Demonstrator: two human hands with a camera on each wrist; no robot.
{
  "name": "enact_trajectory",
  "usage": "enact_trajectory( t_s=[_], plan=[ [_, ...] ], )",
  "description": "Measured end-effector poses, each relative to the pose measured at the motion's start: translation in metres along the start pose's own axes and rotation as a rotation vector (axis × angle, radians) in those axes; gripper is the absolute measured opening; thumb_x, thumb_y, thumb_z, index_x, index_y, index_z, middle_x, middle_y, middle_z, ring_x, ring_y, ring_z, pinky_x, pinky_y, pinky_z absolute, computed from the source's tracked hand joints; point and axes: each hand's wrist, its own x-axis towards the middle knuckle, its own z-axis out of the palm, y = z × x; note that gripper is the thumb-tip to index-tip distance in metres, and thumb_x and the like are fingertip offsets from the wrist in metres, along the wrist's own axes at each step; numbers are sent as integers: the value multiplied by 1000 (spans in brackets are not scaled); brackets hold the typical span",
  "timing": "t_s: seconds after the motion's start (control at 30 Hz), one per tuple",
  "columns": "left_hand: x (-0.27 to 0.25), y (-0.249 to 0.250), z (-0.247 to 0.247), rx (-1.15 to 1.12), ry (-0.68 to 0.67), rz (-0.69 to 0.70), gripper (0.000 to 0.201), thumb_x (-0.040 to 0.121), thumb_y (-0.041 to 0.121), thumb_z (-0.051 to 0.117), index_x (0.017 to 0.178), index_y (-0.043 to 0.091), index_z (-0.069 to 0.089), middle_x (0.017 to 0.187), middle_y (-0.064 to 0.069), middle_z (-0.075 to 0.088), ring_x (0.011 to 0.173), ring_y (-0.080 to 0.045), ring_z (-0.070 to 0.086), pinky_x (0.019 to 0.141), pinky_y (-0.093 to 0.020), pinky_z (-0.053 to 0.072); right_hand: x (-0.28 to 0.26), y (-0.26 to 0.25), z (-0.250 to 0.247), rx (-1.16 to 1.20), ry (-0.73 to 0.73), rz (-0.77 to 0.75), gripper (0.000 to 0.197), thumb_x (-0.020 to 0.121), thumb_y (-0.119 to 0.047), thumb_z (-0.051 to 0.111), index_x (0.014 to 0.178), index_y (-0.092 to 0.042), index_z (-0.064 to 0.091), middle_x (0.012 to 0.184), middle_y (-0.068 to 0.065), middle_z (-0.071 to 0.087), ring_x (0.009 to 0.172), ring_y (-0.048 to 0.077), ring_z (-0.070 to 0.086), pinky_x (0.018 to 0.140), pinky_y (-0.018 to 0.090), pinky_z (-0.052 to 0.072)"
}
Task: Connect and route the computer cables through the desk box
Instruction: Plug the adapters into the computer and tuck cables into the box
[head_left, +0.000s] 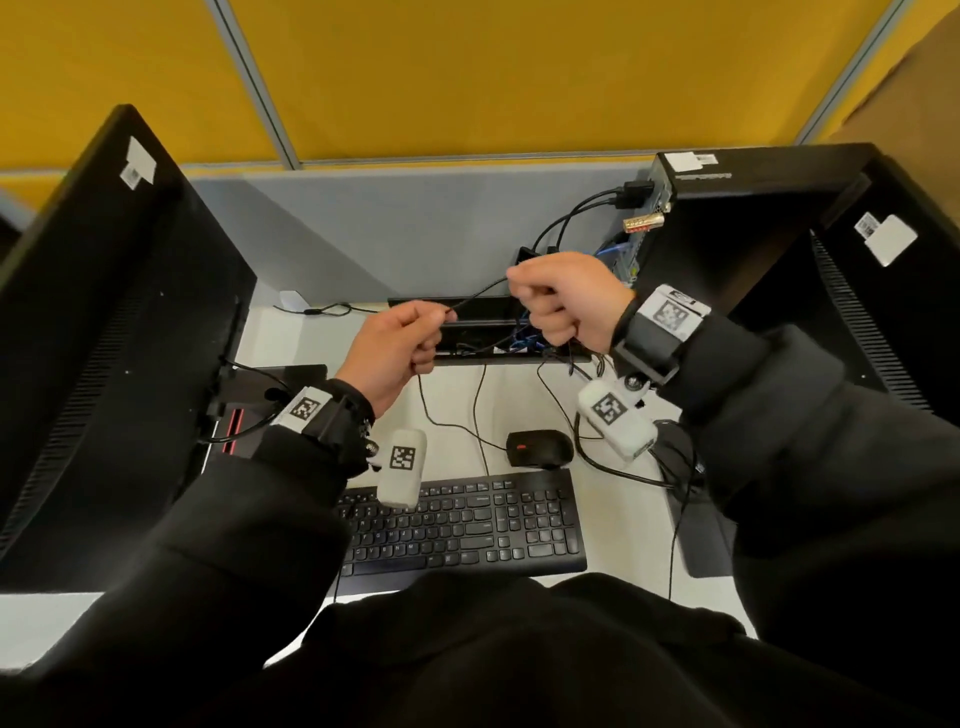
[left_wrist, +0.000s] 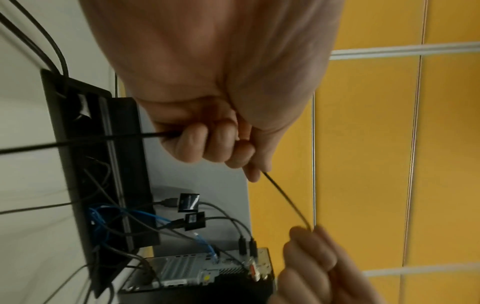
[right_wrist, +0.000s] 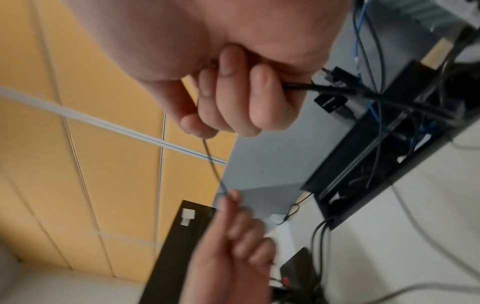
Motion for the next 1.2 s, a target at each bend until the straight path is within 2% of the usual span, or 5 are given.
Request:
enact_trajectory(
  t_s=[0.43, 0.6, 0.83, 0.93, 1.2],
  plan=[
    [-35, 13, 57, 665, 420, 688, 44, 81, 43, 79, 114, 20, 61, 119, 3, 47, 113, -16, 49, 97, -38, 46, 12, -17, 25, 374, 157, 198, 30, 103, -26, 47, 74, -16, 48, 62, -4, 28, 48, 9, 19, 38, 20, 18],
    [-34, 15, 59, 637, 328, 603, 41, 82, 53, 78, 112, 25, 72, 114, 8, 56, 102, -7, 58, 89, -24, 45, 8, -25, 37, 297, 169, 174, 27, 103, -25, 52, 79, -14, 52, 60, -4, 29, 48, 9, 20, 39, 19, 17],
    [-29, 2, 67, 449, -518, 155, 25, 89, 39, 69, 108, 23, 73, 107, 7, 75, 106, -8, 67, 101, -45, 51, 4, -36, 46, 185, 183, 188, 31, 102, -41, 55, 114, -16, 70, 59, -2, 51, 46, 10, 49, 40, 19, 33],
    [-31, 9, 54, 311, -501, 180, 24, 102, 19, 60, 84, 21, 74, 82, 12, 73, 84, 0, 65, 86, -24, 51, 0, -36, 47, 48, 51, 230, 40, 102, -39, 54, 125, -9, 69, 61, 2, 44, 49, 13, 33, 44, 24, 27],
    [-36, 2, 37, -320, -418, -54, 21, 107, 17, 50, 98, 6, 66, 96, -18, 73, 91, -34, 75, 87, -40, 59, -7, -30, 64, 142, 84, 17, 38, 109, -19, 40, 119, 9, 64, 100, 26, 73, 95, 35, 74, 87, 41, 61]
  ],
)
